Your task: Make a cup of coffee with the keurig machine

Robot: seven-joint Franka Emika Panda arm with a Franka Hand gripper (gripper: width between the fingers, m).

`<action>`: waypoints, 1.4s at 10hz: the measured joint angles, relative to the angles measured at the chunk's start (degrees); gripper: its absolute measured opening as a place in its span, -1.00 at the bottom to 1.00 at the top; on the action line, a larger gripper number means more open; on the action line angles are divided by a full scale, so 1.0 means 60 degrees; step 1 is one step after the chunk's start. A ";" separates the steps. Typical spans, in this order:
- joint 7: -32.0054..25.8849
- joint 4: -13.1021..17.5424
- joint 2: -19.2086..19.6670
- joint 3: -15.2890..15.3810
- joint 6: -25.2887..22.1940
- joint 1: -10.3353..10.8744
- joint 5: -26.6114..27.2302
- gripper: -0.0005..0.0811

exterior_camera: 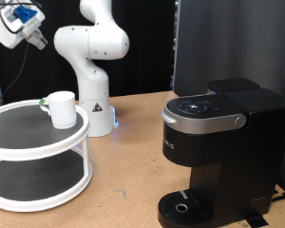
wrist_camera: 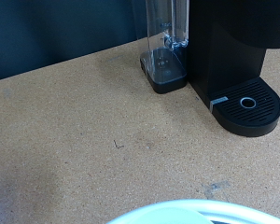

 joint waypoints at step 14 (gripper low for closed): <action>-0.0942 -0.1873 -0.0054 -0.0432 0.2396 -0.0215 -0.0628 -0.04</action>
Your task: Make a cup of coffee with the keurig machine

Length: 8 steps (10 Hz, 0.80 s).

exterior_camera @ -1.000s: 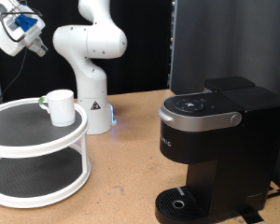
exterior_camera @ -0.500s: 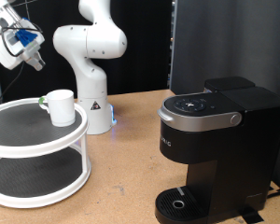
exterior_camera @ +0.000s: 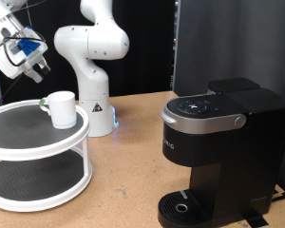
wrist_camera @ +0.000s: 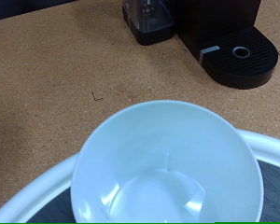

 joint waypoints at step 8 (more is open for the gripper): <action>0.0009 -0.1180 -0.0522 -0.0008 0.1767 -0.0406 0.0181 0.98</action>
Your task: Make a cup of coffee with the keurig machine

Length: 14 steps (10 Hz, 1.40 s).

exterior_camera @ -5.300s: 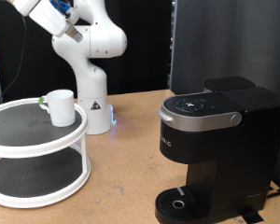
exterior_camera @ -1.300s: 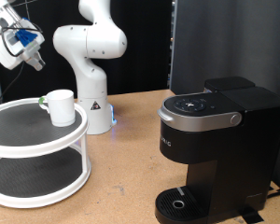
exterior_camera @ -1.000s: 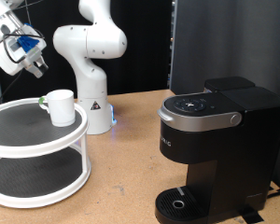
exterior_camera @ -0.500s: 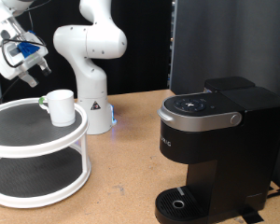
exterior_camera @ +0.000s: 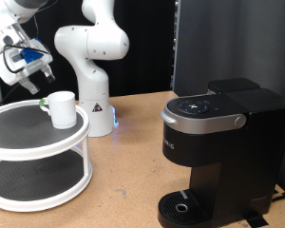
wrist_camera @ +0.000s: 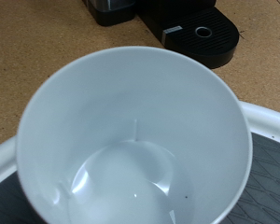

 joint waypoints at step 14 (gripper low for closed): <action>-0.0501 -0.0681 0.0681 0.0028 0.1744 0.0128 0.0567 0.98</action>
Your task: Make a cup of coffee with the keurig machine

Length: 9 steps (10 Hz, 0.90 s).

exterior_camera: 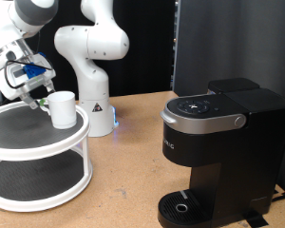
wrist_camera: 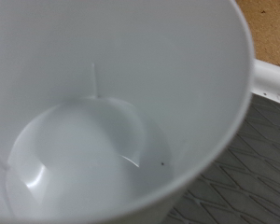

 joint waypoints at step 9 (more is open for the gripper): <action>-0.0011 -0.0191 -0.0013 0.0005 -0.0307 -0.0081 -0.0010 0.91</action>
